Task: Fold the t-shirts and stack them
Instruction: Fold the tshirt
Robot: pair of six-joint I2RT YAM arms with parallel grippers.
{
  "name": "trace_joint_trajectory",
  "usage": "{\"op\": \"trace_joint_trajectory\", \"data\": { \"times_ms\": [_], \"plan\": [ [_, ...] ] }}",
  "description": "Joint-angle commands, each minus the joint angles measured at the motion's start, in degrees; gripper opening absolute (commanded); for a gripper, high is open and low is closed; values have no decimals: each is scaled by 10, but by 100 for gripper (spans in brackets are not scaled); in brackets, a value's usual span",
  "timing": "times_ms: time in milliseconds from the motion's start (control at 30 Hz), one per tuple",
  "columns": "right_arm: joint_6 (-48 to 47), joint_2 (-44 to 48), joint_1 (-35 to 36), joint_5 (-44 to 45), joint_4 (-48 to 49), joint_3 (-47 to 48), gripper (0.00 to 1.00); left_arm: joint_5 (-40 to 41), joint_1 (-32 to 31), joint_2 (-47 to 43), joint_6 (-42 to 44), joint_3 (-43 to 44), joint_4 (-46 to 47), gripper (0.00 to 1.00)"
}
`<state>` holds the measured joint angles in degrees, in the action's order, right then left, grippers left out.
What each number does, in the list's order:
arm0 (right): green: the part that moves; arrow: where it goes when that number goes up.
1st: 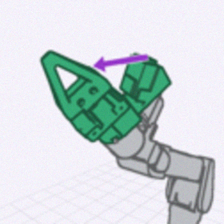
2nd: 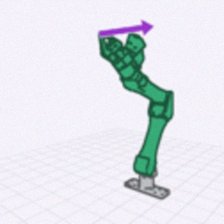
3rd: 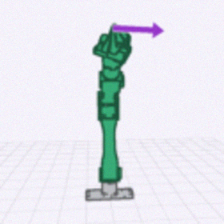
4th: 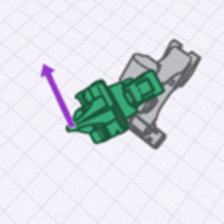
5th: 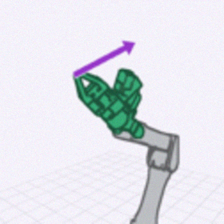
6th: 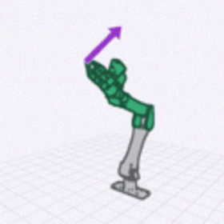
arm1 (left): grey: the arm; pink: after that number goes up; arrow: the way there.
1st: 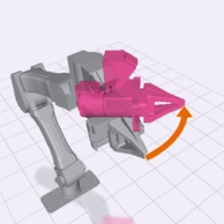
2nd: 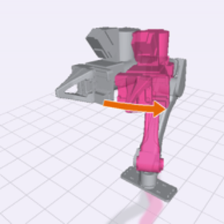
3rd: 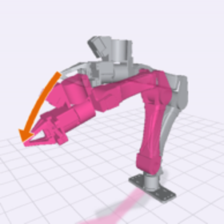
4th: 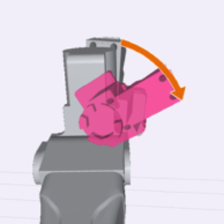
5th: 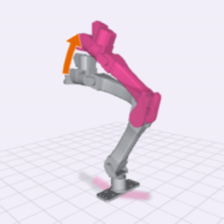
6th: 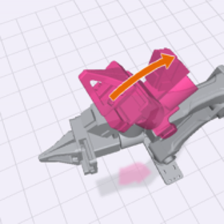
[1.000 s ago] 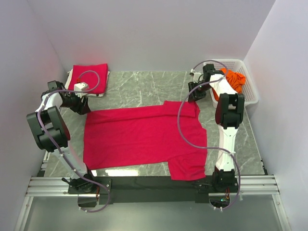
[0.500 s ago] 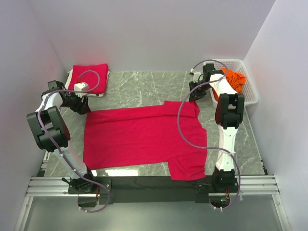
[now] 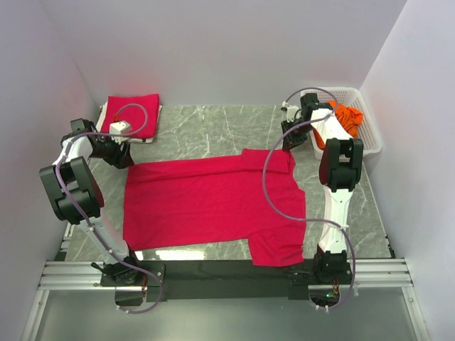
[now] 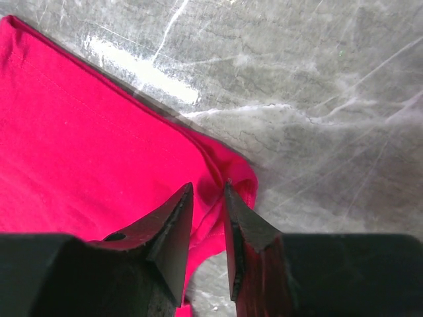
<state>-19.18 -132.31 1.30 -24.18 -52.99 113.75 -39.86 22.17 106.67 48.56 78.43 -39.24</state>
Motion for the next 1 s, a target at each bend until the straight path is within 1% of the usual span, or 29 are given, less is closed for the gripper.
{"op": "trace_joint_trajectory", "data": {
  "times_ms": [0,33,100,133,167,200,367,433,600,700,733,800,833,867,967],
  "plan": [
    [-4,44,3,6,-6,10,31,-23,-2,-8,0,18,0,63],
    [-6,42,2,3,-8,15,26,-23,-2,-7,0,19,1,63],
    [-9,38,3,-3,-17,19,19,-23,-2,-7,0,19,3,63],
    [-10,35,2,-9,-19,23,12,-23,-2,-8,0,19,3,63],
    [-13,34,3,-13,-23,25,8,-22,-3,-7,-1,19,4,63],
    [-14,32,3,-15,-26,27,0,-22,-2,-7,0,19,4,62],
    [-29,47,3,-30,-40,24,0,-21,-2,-8,0,21,2,62],
    [-42,67,3,-39,-45,16,0,-21,-2,-9,0,21,3,62],
    [-96,128,5,-113,-101,-13,0,-24,-3,-14,0,23,-3,61],
    [-154,165,13,-133,-137,-66,0,-26,-2,-22,1,20,-5,62],
    [-188,175,18,-135,-146,-103,0,-28,-2,-23,1,19,-7,62],
    [-225,201,21,-140,-170,-145,0,-28,-2,-32,3,15,-7,62],
    [-247,209,22,-140,-182,-185,0,-27,-2,-36,4,8,-6,62],
    [-288,217,27,-137,-198,-207,0,-26,-2,-43,6,4,-5,62],
    [-356,253,31,-105,-198,-296,0,-26,-2,-58,8,-13,-1,61]
  ]
}}
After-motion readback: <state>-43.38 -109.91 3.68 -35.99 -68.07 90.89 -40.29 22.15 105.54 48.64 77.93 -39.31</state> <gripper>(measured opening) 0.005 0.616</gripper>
